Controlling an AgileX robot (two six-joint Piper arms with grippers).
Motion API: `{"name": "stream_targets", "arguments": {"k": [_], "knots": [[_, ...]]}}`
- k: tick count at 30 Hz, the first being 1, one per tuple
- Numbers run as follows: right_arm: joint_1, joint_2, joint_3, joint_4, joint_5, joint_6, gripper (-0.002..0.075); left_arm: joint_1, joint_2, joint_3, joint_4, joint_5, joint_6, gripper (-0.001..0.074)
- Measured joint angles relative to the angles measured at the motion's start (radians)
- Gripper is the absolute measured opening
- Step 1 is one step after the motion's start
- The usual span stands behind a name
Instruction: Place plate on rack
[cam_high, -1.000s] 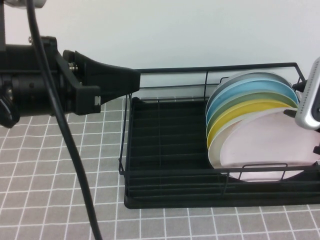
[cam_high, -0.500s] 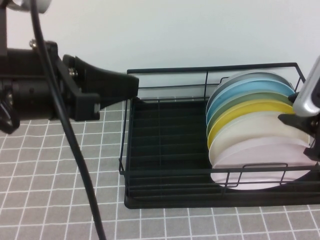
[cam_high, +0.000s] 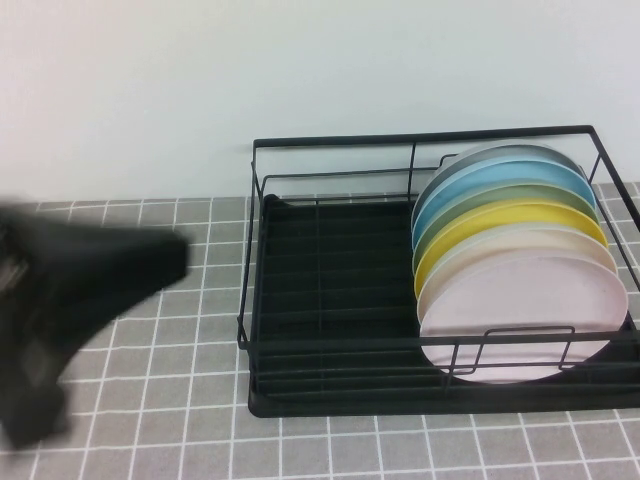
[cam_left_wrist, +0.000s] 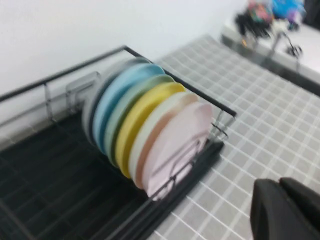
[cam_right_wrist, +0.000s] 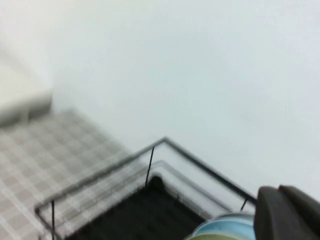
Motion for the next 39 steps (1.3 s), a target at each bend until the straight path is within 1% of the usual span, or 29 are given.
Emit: {"name": "stream_targets", "arguments": {"k": [3, 8, 12, 14, 18, 24, 39], "knots": [[0.000, -0.123, 0.097, 0.074, -0.067, 0.027, -0.0002, 0.000, -0.126, 0.137, -0.004, -0.105, -0.028, 0.0000], [0.000, -0.304, 0.280, 0.129, -0.134, 0.031, -0.0003, 0.000, -0.307, 0.386, -0.096, -0.240, -0.030, 0.0000], [0.000, -0.381, 0.406, 0.133, -0.144, 0.031, -0.0003, 0.000, -0.391, 0.517, -0.117, -0.356, -0.014, 0.0000], [0.000, -0.395, 0.447, 0.159, -0.163, 0.031, -0.0003, 0.000, -0.402, 0.561, -0.117, -0.431, 0.028, 0.0000], [0.000, -0.395, 0.486, 0.184, -0.168, 0.018, -0.0003, 0.000, -0.402, 0.593, -0.123, -0.553, 0.059, 0.0000], [0.000, -0.395, 0.519, 0.209, -0.157, 0.018, -0.0003, 0.000, -0.402, 0.593, -0.129, -0.627, 0.062, 0.0000], [0.000, -0.395, 0.544, 0.217, -0.154, 0.018, -0.0003, 0.000, -0.402, 0.593, -0.129, -0.515, 0.067, 0.0000]]}}
